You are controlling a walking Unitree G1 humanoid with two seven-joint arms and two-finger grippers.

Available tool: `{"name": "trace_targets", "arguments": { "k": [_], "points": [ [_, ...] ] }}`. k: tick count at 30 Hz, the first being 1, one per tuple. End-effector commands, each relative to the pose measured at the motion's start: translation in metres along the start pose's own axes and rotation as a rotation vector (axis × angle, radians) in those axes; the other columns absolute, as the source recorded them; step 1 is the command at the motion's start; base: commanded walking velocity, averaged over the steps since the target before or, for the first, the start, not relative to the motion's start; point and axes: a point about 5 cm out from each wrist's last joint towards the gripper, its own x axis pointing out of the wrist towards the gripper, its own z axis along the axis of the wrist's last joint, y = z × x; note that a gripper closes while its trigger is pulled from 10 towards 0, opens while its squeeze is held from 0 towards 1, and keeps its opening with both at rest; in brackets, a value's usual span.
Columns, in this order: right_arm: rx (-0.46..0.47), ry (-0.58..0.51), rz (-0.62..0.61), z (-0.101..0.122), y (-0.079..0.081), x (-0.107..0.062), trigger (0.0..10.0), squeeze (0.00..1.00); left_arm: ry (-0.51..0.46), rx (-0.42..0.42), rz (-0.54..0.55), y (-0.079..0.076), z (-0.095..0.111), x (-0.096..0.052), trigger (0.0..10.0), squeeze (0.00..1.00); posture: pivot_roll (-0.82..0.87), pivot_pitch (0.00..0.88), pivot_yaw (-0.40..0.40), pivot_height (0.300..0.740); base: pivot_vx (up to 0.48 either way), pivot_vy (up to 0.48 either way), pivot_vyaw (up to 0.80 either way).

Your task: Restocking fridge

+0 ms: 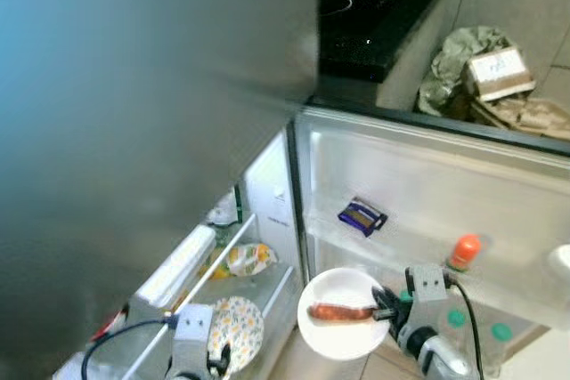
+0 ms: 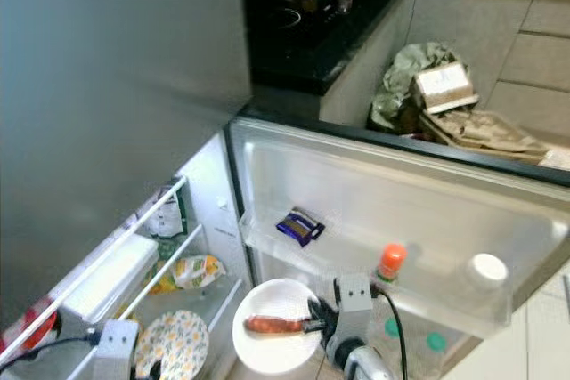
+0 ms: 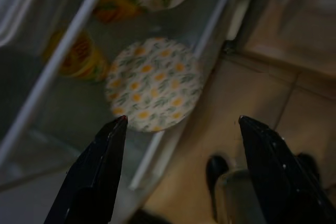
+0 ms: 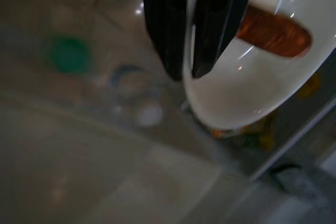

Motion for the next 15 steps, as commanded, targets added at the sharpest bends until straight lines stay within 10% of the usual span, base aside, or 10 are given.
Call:
{"name": "trace_targets", "arguments": {
  "k": [1, 15],
  "points": [
    [0.014, -0.013, -0.002, 0.0017, 0.0015, 0.0011, 10.0, 0.00, 0.024, 0.001, 0.016, 0.0050, -0.0072, -0.0028, 10.0, 0.00, -0.10, 0.095, 0.042, 0.717, 0.000, 0.000, 0.00],
    [0.021, -0.007, 0.025, -0.0004, 0.0053, 0.0012, 10.0, 0.00, 0.030, -0.004, 0.027, 0.0075, -0.0085, -0.0026, 10.0, 0.00, -0.10, 0.096, 0.043, 0.717, 0.000, 0.000, 0.00]
  ]
}}
